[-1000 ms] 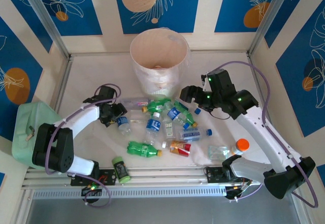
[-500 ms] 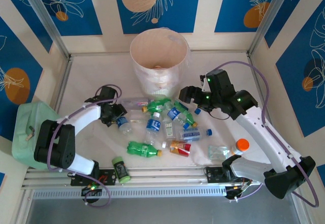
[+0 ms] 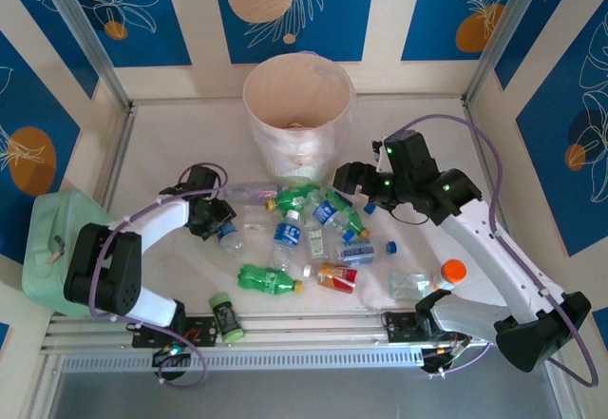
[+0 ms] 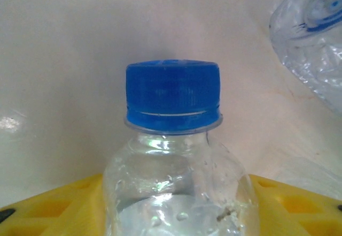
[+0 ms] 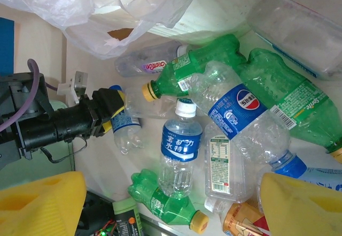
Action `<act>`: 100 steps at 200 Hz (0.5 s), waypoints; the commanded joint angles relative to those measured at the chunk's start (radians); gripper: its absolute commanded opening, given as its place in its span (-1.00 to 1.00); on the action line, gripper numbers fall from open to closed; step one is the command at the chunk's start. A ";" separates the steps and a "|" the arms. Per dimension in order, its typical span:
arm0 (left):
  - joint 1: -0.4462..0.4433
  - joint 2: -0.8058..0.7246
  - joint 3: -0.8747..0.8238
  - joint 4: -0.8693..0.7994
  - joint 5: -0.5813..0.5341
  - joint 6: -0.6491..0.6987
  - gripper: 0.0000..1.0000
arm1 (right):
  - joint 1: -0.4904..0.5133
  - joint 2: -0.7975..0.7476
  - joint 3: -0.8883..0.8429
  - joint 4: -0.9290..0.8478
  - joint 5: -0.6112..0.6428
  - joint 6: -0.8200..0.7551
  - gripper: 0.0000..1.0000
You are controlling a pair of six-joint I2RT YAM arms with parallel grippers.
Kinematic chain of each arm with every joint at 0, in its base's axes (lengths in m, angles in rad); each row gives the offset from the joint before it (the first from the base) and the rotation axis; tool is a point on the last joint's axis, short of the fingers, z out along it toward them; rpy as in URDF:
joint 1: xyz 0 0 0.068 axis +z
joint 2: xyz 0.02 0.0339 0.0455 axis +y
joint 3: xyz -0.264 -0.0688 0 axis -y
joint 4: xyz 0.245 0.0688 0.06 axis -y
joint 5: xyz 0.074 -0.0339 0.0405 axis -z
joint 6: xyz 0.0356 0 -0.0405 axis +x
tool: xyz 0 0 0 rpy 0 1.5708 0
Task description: Put the plastic bottles in the bin
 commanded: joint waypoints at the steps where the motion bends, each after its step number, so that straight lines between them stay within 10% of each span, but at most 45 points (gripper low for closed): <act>1: -0.002 -0.037 0.000 -0.032 -0.002 0.000 0.07 | 0.010 -0.027 0.022 0.002 0.007 0.006 0.69; 100: -0.003 -0.259 0.337 -0.142 0.059 -0.028 0.01 | 0.108 0.033 0.134 0.110 -0.166 -0.035 0.72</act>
